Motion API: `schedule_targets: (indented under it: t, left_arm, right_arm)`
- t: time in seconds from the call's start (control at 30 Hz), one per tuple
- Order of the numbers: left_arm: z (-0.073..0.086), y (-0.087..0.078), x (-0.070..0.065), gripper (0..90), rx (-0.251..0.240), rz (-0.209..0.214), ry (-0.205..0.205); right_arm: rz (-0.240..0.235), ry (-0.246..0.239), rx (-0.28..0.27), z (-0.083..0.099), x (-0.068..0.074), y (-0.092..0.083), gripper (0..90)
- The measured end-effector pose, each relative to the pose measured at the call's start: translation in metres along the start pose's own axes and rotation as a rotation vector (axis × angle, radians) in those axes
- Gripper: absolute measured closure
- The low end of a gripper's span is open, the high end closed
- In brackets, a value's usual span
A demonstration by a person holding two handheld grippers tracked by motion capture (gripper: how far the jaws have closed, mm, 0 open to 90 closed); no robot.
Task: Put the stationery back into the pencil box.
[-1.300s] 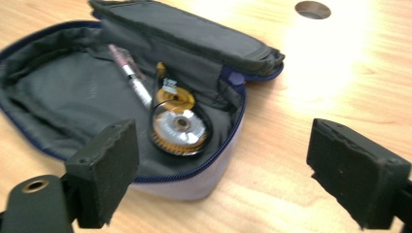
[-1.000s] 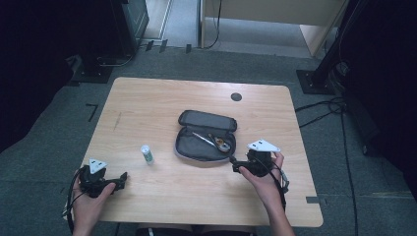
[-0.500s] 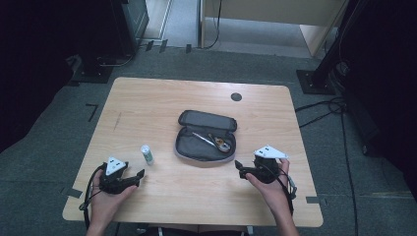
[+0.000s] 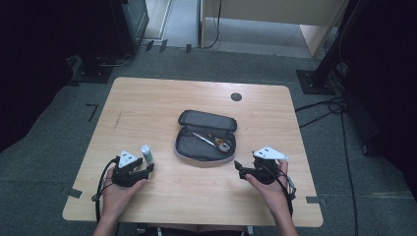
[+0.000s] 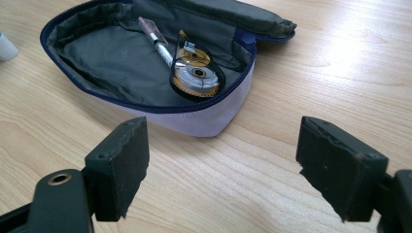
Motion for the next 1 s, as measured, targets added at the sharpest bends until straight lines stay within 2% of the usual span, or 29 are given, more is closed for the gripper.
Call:
schedule_targets:
  t: [0.27,0.6,0.83,1.0]
  left_arm:
    - [-0.006,0.009,-0.006,53.0,-0.009,-0.037,-0.009]
    - [-0.017,0.002,-0.004,55.7,-0.071,-0.039,-0.038]
    - [-0.028,-0.011,-0.005,55.5,-0.119,0.003,-0.044]
    - [-0.034,-0.019,-0.009,54.7,-0.139,0.012,-0.028]
  right_arm:
    - [-0.007,0.001,0.01,0.004,0.002,0.002,20.3]
    - [0.017,0.01,0.016,0.01,-0.01,-0.004,19.9]
    - [0.039,0.022,0.035,0.025,-0.02,-0.011,19.2]
    - [0.059,0.038,0.055,0.042,-0.031,-0.017,18.7]
Point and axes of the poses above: each handheld gripper's, and its own axes: y roughly forward along the jaws, z roughly out of its underside, x roughly to its left, the point moved 7 cm from there along y, roughly forward along the jaws, and after that the axes turned 9 degrees about -y, right-handed, at the moved point
